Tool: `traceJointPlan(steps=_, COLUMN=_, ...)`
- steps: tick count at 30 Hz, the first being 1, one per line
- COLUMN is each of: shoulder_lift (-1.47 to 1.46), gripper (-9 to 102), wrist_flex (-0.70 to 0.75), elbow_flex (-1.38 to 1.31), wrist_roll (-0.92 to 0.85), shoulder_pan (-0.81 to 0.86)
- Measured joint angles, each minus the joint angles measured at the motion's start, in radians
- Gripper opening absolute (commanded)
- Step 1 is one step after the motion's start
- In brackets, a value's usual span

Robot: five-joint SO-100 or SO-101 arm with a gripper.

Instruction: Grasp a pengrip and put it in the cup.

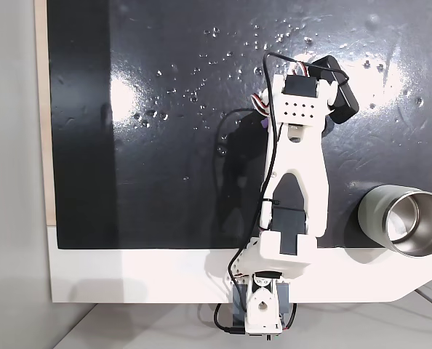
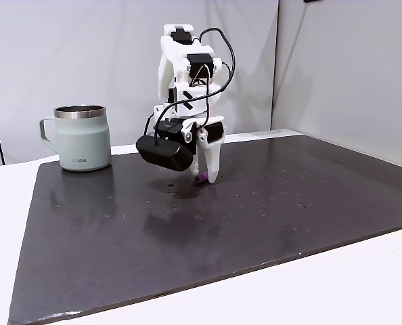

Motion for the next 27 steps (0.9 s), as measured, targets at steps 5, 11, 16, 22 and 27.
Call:
traceJointPlan(steps=5, shoulder_lift=0.0, gripper=6, wrist_flex=0.0, elbow_flex=0.0, wrist_roll=-0.003, shoulder_pan=-0.012)
traceJointPlan(steps=11, shoulder_lift=0.0, gripper=0, wrist_flex=0.0, elbow_flex=0.0, wrist_roll=-0.003, shoulder_pan=-0.009)
traceJointPlan(steps=16, shoulder_lift=0.0, gripper=0, wrist_flex=0.002, elbow_flex=0.0, wrist_roll=-0.003, shoulder_pan=-0.011)
traceJointPlan(steps=22, shoulder_lift=0.127, gripper=0, wrist_flex=0.106, elbow_flex=0.017, wrist_roll=-0.002, shoulder_pan=-0.017)
traceJointPlan(steps=27, shoulder_lift=0.291, gripper=0, wrist_flex=0.224, elbow_flex=0.029, wrist_roll=-0.011, shoulder_pan=-0.02)
